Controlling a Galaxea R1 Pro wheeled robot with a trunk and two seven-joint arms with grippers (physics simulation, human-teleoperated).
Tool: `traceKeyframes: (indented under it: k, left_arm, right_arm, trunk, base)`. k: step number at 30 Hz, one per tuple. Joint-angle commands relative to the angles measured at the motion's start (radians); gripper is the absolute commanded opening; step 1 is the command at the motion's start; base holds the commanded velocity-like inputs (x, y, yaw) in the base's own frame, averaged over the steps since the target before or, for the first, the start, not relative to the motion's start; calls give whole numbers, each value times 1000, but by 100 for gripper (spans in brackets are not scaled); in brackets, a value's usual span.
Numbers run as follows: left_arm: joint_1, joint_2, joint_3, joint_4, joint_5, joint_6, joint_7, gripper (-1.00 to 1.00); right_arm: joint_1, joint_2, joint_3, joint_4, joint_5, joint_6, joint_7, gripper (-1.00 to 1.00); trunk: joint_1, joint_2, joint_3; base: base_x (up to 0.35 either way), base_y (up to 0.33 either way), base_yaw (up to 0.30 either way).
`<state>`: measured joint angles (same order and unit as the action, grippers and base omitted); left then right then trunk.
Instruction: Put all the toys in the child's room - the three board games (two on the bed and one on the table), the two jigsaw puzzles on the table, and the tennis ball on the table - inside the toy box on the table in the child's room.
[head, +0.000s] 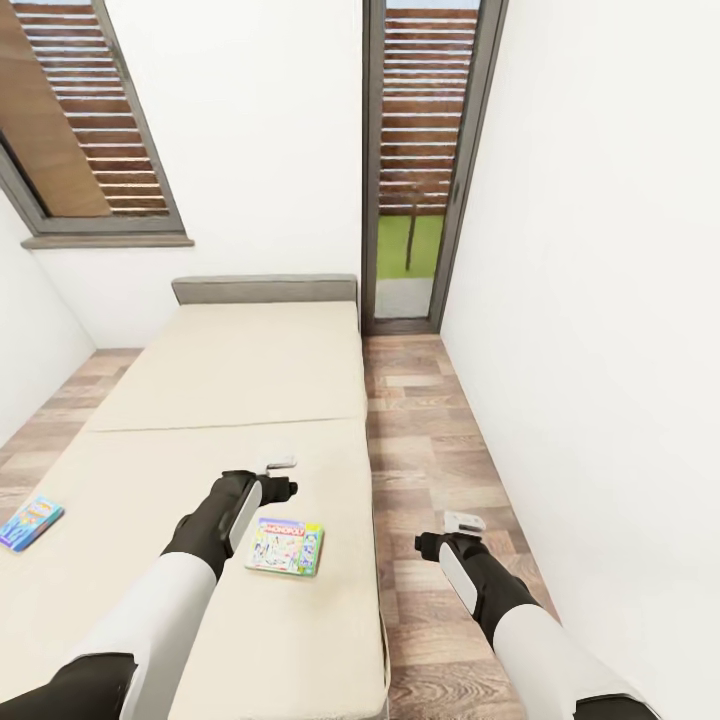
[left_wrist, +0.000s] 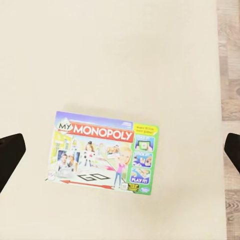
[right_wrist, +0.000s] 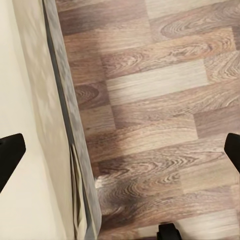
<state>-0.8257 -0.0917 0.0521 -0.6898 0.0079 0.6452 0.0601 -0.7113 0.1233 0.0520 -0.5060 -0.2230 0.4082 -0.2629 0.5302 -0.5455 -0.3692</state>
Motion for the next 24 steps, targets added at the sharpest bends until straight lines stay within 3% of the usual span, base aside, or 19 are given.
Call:
traceKeyframes:
  k: [1, 24]
  left_arm:
    - [-1, -1, 4, -1, 1, 5, 2, 100]
    - [-1, 2, 6, 0, 3, -2, 3, 100]
  right_arm:
    - [0, -1, 5, -2, -10, 4, -9, 100]
    - [0, -1, 5, -2, -10, 2, -9, 100]
  trunk:
    - [0, -1, -3]
    - [0, -1, -41]
  base:
    - [0, 0, 0]
    - [0, 0, 0]
